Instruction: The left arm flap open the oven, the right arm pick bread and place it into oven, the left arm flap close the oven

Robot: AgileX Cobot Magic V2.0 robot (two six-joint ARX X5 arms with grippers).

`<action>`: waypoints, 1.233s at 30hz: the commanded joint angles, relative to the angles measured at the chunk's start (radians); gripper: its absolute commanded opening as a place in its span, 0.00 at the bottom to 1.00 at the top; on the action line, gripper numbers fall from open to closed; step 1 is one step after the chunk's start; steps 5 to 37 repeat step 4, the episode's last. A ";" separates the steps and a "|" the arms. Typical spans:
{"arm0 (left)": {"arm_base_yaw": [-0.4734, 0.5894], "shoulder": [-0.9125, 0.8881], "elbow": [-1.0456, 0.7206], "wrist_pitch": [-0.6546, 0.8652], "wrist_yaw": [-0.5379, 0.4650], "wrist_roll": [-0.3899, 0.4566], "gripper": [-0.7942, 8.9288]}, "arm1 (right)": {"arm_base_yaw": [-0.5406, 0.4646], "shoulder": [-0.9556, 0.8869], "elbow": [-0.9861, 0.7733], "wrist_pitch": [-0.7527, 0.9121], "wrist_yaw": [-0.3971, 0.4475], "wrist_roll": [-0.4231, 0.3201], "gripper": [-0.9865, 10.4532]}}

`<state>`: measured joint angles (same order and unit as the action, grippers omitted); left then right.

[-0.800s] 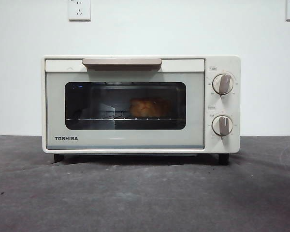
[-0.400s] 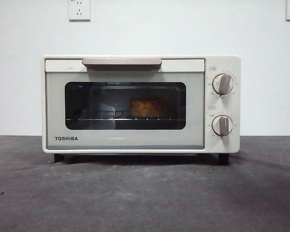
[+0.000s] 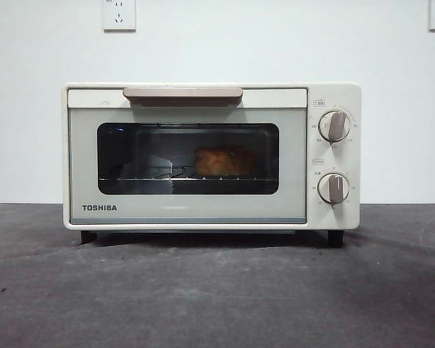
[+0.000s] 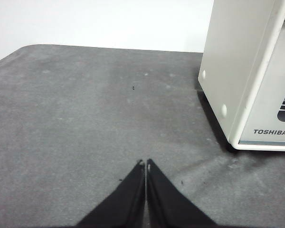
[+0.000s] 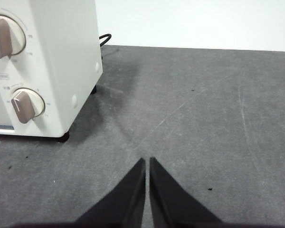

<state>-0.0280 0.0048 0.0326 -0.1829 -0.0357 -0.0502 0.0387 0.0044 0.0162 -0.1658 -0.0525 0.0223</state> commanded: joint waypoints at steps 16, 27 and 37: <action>0.002 -0.002 -0.021 -0.004 -0.008 0.008 0.09 | 0.000 -0.001 -0.006 0.008 0.000 -0.009 0.10; 0.002 -0.002 -0.021 -0.004 -0.008 0.008 0.09 | 0.000 -0.001 -0.006 0.008 0.000 -0.009 0.10; 0.002 -0.002 -0.021 -0.004 -0.008 0.008 0.09 | 0.000 -0.001 -0.006 0.008 0.000 -0.009 0.10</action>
